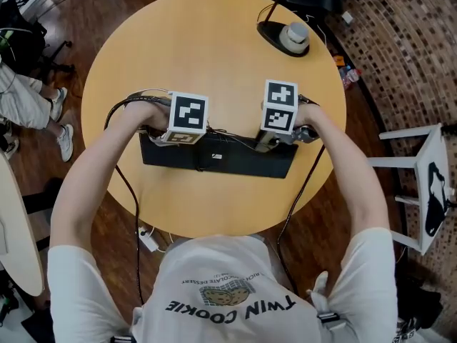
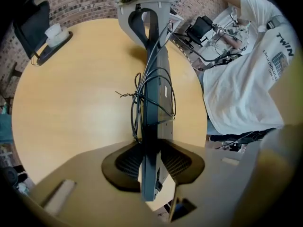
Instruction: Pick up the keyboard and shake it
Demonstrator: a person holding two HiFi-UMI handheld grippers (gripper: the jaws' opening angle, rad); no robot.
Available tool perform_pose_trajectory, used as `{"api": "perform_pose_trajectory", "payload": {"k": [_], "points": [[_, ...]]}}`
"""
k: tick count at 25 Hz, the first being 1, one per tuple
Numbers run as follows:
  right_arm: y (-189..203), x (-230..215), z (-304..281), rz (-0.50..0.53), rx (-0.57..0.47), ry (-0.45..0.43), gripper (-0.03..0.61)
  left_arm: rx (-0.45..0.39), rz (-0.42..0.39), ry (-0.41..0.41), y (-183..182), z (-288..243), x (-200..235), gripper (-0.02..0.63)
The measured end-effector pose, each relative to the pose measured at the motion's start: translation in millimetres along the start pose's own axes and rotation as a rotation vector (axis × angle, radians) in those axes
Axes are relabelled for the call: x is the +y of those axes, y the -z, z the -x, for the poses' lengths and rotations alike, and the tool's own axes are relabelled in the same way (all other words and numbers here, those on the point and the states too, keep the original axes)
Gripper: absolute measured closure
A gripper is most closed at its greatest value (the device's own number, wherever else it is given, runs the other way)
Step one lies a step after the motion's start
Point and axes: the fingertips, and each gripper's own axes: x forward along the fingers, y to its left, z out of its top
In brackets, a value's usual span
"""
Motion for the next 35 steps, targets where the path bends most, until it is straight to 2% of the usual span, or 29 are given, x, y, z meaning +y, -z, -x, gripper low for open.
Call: {"api": "perform_pose_trajectory", "payload": {"k": [5, 7, 12, 18, 20, 23, 29, 33, 35], "points": [[-2.7, -18.9, -4.7, -0.013, -0.007, -0.094, 0.474, -0.001, 0.04, 0.13, 1.2, -14.3, 10.8, 0.488], [-3.8, -25.1, -6.9, -0.027, -0.01, -0.127, 0.471, -0.001, 0.052, 0.157, 2.3, -17.8, 15.7, 0.486], [-3.2, -35.8, -11.2, -0.072, -0.045, -0.218, 0.465, -0.004, 0.079, 0.139, 2.2, -27.2, 29.4, 0.468], [-4.1, -49.3, -16.3, -0.079, -0.084, -0.208, 0.463, -0.005, 0.111, 0.123, 1.6, -40.5, 36.2, 0.443], [-1.5, -54.9, -18.9, -0.075, -0.083, -0.175, 0.463, -0.009, 0.118, 0.116, -0.7, -44.9, 38.2, 0.439], [-1.5, -61.4, -23.3, -0.052, -0.07, -0.082, 0.46, -0.013, 0.128, 0.086, -0.5, -50.0, 40.9, 0.429], [-4.9, -60.6, -16.7, -0.043, -0.063, 0.089, 0.453, 0.019, 0.104, -0.038, 1.5, -45.5, 40.5, 0.434], [-7.4, -66.5, -7.1, -0.011, -0.079, 0.32, 0.452, 0.02, 0.1, -0.158, 0.6, -40.5, 41.2, 0.438], [-10.0, -68.6, 0.8, -0.01, -0.104, 0.431, 0.453, 0.006, 0.104, -0.233, 1.3, -35.5, 44.1, 0.461]]}}
